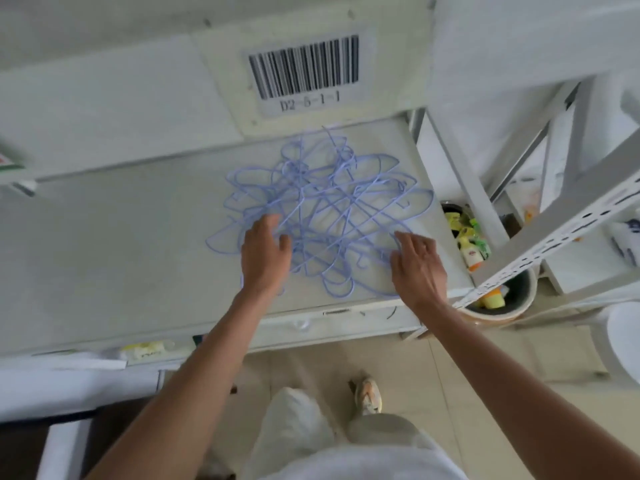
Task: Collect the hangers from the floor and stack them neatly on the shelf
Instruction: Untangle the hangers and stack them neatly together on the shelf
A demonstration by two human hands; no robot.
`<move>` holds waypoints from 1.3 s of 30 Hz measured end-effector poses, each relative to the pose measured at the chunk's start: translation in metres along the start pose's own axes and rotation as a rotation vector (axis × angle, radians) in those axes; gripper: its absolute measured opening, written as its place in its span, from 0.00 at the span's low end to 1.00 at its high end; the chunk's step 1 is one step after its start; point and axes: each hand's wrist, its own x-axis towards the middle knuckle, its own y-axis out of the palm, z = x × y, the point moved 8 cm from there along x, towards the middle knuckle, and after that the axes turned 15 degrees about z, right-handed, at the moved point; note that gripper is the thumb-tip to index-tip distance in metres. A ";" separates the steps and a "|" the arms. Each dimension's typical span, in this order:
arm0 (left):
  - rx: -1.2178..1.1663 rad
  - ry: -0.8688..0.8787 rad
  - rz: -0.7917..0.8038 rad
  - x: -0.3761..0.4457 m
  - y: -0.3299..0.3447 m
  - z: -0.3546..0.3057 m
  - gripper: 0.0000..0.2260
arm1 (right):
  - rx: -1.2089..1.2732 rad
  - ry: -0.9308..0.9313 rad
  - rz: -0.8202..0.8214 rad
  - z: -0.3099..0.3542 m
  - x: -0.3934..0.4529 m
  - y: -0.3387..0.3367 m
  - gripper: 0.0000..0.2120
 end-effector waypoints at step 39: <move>-0.638 -0.056 0.049 -0.083 -0.031 -0.030 0.06 | -0.066 -0.050 -0.047 -0.005 -0.018 0.023 0.18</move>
